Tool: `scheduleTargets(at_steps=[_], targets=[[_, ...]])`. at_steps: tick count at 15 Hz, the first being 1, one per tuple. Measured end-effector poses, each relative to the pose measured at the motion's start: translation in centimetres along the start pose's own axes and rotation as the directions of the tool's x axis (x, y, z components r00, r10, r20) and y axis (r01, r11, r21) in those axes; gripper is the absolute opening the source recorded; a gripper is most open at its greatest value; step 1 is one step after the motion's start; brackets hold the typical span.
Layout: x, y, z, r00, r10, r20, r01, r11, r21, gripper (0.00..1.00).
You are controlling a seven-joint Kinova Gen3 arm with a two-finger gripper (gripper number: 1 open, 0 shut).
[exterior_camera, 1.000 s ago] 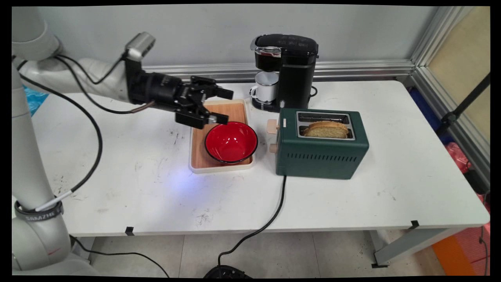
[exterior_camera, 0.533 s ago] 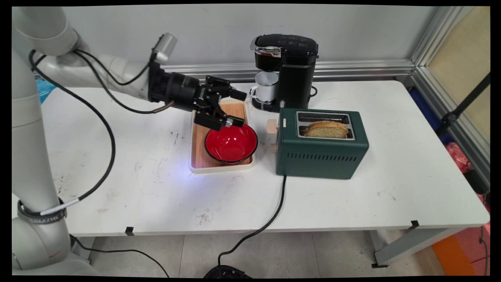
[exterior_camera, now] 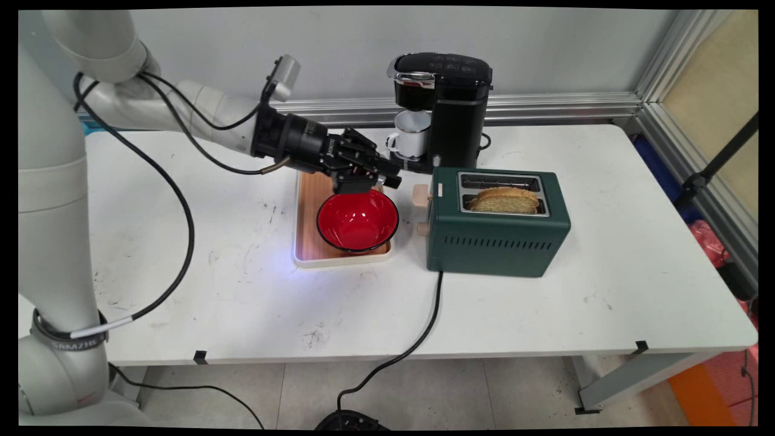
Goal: Press the toaster switch
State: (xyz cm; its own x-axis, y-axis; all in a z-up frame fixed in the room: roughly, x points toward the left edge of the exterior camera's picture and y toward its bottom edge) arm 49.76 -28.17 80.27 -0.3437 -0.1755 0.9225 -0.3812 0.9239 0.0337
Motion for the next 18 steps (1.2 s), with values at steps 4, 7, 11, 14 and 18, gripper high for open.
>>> scheduleTargets(at_steps=[4,7,11,14,18], targets=[[0.2,-0.4,0.9,1.0,-0.009,0.021,0.009,1.0,0.01,0.0],[0.1,-0.7,1.7,0.999,-0.006,0.038,0.006,1.0,0.017,0.0],[0.2,-1.1,2.5,0.999,-0.007,0.049,0.006,1.0,0.025,0.0],[0.4,-1.3,3.2,0.999,-0.011,0.052,0.009,0.999,0.031,0.0],[0.4,-1.4,3.9,0.998,-0.018,0.055,0.016,0.999,0.031,0.0]])
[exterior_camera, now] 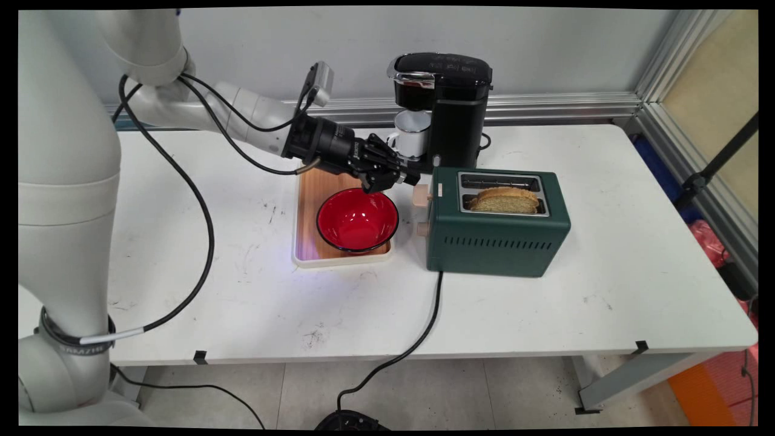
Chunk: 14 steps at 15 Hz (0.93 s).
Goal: Press the toaster switch
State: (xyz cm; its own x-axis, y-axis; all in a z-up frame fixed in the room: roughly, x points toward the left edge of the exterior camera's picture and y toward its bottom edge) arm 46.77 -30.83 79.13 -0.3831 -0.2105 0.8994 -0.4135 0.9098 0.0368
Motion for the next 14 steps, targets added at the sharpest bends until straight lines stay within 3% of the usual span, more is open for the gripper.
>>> scheduleTargets(at_steps=[14], targets=[[-0.7,0.9,2.1,1.0,0.007,0.018,-0.007,1.0,-0.024,0.0]])
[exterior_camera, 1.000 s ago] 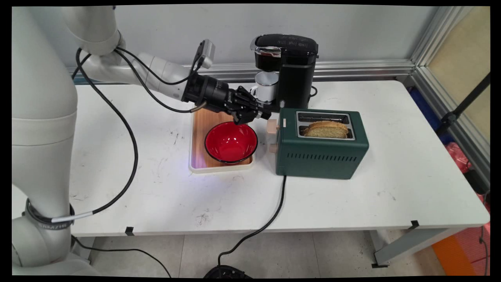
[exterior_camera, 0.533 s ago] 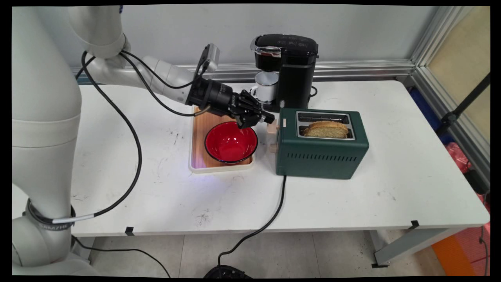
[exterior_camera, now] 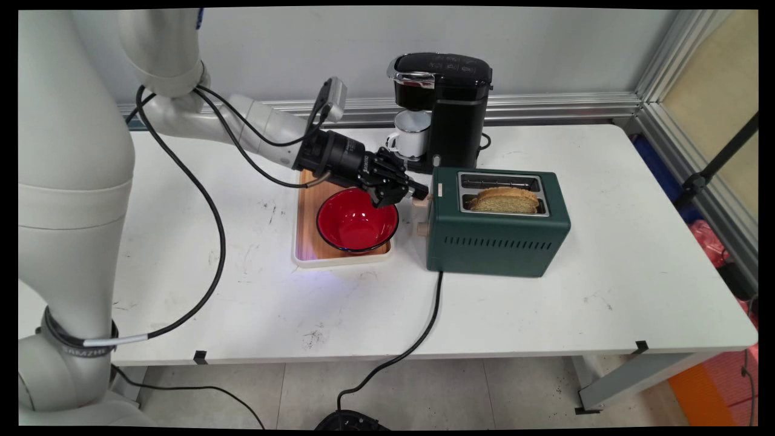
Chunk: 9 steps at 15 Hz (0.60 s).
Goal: Press the toaster switch
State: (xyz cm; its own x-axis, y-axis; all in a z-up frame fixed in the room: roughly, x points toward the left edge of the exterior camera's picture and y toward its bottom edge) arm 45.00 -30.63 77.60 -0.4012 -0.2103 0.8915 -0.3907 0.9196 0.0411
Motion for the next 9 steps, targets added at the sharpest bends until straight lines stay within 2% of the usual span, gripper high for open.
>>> scheduleTargets(at_steps=[9], targets=[[-1.1,0.0,1.1,1.0,0.003,0.02,-0.003,1.0,-0.004,0.0]])
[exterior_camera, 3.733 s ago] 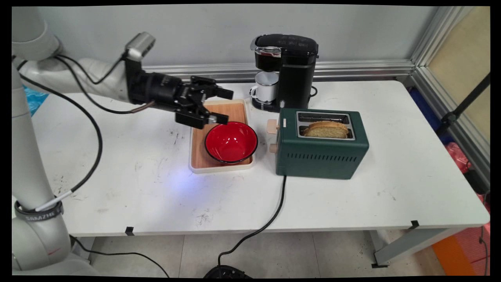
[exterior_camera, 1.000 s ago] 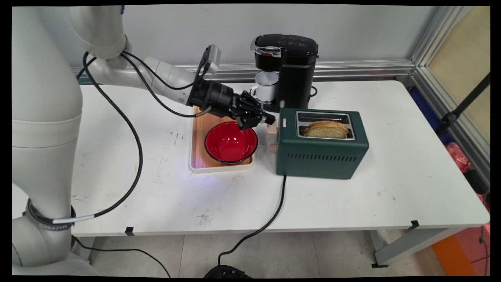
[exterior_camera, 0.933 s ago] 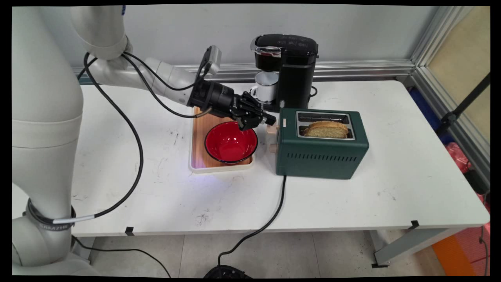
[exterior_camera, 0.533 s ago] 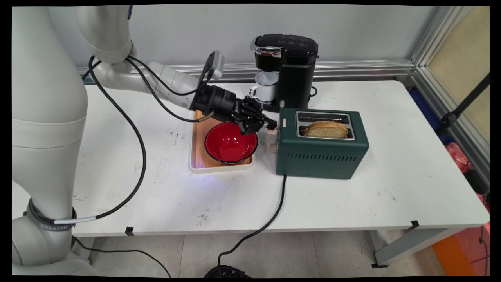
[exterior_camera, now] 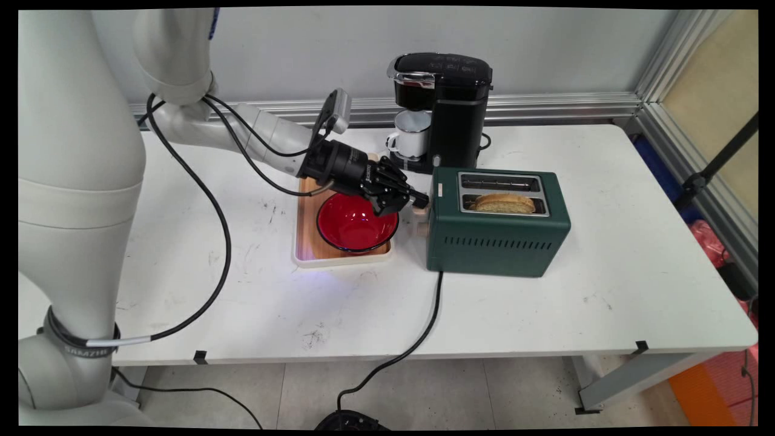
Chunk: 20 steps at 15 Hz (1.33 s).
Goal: Press the toaster switch
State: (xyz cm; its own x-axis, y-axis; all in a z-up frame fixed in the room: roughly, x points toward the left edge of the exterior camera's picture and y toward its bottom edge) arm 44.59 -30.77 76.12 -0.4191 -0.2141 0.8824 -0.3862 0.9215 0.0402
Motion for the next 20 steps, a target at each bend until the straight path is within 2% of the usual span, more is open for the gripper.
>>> scheduleTargets(at_steps=[20], targets=[[-2.7,0.9,-0.3,0.999,-0.016,0.046,0.017,1.0,-0.007,0.0]])
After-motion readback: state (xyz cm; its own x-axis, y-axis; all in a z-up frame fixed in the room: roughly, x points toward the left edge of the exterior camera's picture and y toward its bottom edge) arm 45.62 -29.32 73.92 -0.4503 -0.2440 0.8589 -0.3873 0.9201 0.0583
